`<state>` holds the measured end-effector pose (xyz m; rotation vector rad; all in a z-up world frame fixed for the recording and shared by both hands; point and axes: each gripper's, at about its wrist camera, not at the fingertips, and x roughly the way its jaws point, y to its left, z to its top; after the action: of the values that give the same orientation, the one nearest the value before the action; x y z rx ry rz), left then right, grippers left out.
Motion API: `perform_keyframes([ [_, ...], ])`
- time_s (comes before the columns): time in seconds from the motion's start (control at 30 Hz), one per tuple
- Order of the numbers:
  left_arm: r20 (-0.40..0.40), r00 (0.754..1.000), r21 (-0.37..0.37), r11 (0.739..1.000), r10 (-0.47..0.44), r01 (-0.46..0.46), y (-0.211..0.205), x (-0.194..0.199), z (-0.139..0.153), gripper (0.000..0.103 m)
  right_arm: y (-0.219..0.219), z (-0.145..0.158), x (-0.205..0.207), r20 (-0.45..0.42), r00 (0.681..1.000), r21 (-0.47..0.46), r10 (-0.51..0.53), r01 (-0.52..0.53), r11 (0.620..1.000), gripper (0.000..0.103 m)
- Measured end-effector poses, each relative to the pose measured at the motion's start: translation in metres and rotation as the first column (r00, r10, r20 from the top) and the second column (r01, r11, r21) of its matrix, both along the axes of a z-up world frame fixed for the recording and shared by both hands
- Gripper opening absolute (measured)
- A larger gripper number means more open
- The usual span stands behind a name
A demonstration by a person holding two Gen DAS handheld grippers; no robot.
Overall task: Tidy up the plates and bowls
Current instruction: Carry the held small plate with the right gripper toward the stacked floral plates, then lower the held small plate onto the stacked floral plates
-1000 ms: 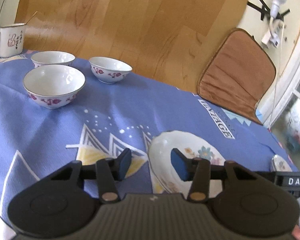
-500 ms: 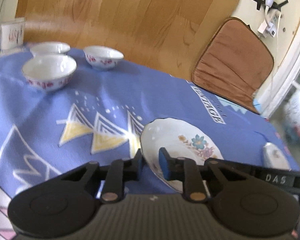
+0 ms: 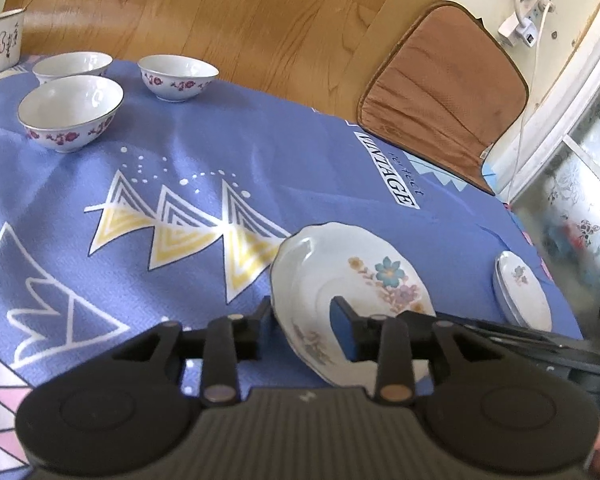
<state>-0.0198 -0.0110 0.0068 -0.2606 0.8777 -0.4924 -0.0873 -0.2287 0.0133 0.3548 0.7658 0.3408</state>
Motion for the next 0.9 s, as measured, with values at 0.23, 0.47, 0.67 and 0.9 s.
perform_keyframes([
  [0.23,-0.009,1.000,0.022,1.000,0.003,-0.002,-0.004,-0.001,0.002,0.029,-0.001,0.000,-0.002,0.005,1.000,0.004,0.001,-0.001,1.000,0.027],
  [0.47,-0.014,1.000,0.036,0.999,0.025,-0.024,-0.007,-0.003,0.004,0.022,0.010,0.003,-0.009,0.058,0.998,-0.093,0.017,-0.012,0.996,0.021],
  [0.67,0.033,0.998,0.040,0.998,-0.046,0.045,-0.036,-0.004,0.022,0.022,-0.015,0.015,-0.019,0.126,0.990,-0.094,-0.057,0.069,0.993,0.020],
  [0.9,0.056,0.981,0.057,0.981,-0.187,0.183,-0.114,0.004,0.036,0.022,-0.066,0.029,-0.044,0.221,0.954,-0.139,-0.202,0.236,0.962,0.020],
])
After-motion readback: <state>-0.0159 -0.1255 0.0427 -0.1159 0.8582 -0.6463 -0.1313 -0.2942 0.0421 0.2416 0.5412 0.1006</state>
